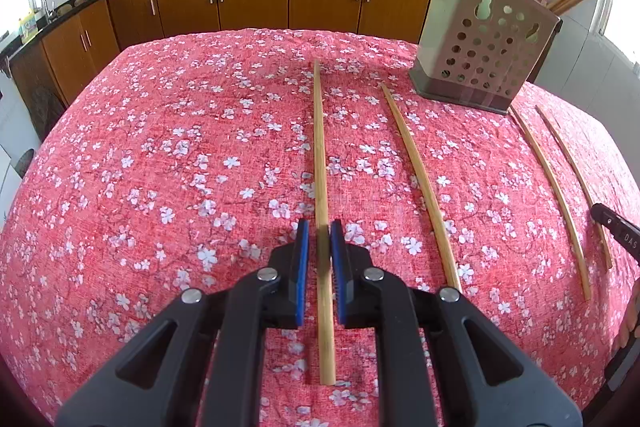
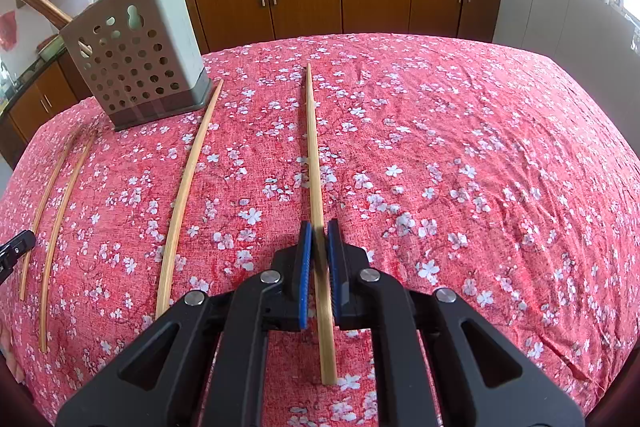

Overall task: Organize utensils
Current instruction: 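Lift the chopstick off the table with the right gripper, then raise the chopstick upright with the right gripper above the holder, then drop the chopstick into the holder by opening the right gripper, then return the right gripper to the last chopstick and close on it, then lift the chopstick off the table with the right gripper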

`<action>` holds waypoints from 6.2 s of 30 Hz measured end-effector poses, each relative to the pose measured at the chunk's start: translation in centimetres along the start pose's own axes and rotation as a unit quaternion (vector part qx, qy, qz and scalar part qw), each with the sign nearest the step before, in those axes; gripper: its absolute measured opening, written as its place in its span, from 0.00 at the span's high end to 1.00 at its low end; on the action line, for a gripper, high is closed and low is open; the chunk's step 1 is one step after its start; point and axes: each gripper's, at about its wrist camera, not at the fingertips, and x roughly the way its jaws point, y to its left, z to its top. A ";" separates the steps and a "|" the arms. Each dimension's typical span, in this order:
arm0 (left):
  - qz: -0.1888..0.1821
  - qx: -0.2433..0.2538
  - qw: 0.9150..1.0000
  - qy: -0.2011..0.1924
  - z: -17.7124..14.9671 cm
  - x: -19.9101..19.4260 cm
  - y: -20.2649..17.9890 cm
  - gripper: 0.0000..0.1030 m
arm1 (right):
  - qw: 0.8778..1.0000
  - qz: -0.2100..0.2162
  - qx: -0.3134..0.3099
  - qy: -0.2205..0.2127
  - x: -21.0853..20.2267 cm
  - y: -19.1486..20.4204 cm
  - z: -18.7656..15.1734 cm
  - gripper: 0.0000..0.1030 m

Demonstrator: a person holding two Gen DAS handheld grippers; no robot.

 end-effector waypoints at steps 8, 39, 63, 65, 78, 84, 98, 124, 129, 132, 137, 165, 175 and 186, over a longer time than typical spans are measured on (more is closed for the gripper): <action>-0.001 -0.001 1.000 0.000 0.1 0.1 0.1 0.89 | 1.000 0.000 0.000 0.000 0.0 0.1 0.0 0.91; -0.069 -0.029 0.982 -0.172 6.0 -13.6 0.9 0.93 | 0.980 0.041 0.031 -0.192 -11.7 -0.8 5.9 0.93; -0.144 0.030 0.947 -0.286 14.0 -22.0 -6.0 0.93 | 0.932 0.165 0.010 -0.323 -20.1 5.1 15.5 0.93; -0.146 0.031 0.944 -0.296 15.3 -22.0 -7.1 0.93 | 0.927 0.164 0.010 -0.336 -20.1 5.8 16.1 0.93; -0.122 0.011 0.941 -0.316 21.0 -16.6 -9.3 0.93 | 0.928 0.141 0.002 -0.344 -14.1 8.3 18.8 0.93; -0.116 0.014 0.951 -0.286 21.1 -13.2 -9.6 0.92 | 0.941 0.137 0.004 -0.309 -11.9 7.9 18.4 0.92; -0.083 -0.017 0.956 -0.280 17.1 -16.7 -5.3 0.75 | 0.944 0.120 0.017 -0.306 -15.8 5.1 15.2 0.90; -0.091 0.003 0.996 -0.009 -0.2 -3.0 -3.6 0.70 | 0.998 0.063 -0.029 0.008 0.6 6.0 0.0 0.92; -0.099 0.018 0.995 0.010 -1.0 -2.0 -4.7 0.70 | 0.999 0.034 0.018 0.005 0.7 2.8 0.7 0.92; -0.088 0.032 0.995 0.024 -1.4 -1.2 -5.5 0.75 | 0.999 0.032 0.025 0.005 0.7 1.8 0.7 0.92; -0.053 0.039 0.998 0.022 -0.8 -0.4 -5.6 0.91 | 0.999 0.037 0.014 0.003 0.6 2.1 0.5 0.92; -0.011 -0.010 1.000 -0.006 3.4 3.0 -1.3 0.90 | 0.999 0.025 -0.021 0.001 3.1 3.5 2.7 0.92; -0.003 -0.003 1.000 -0.006 3.5 3.3 -1.6 0.89 | 0.999 0.023 -0.025 0.001 2.9 3.6 2.6 0.92; -0.005 -0.004 1.000 -0.005 3.5 3.4 -1.8 0.88 | 0.999 0.027 -0.021 0.001 3.0 3.4 2.6 0.92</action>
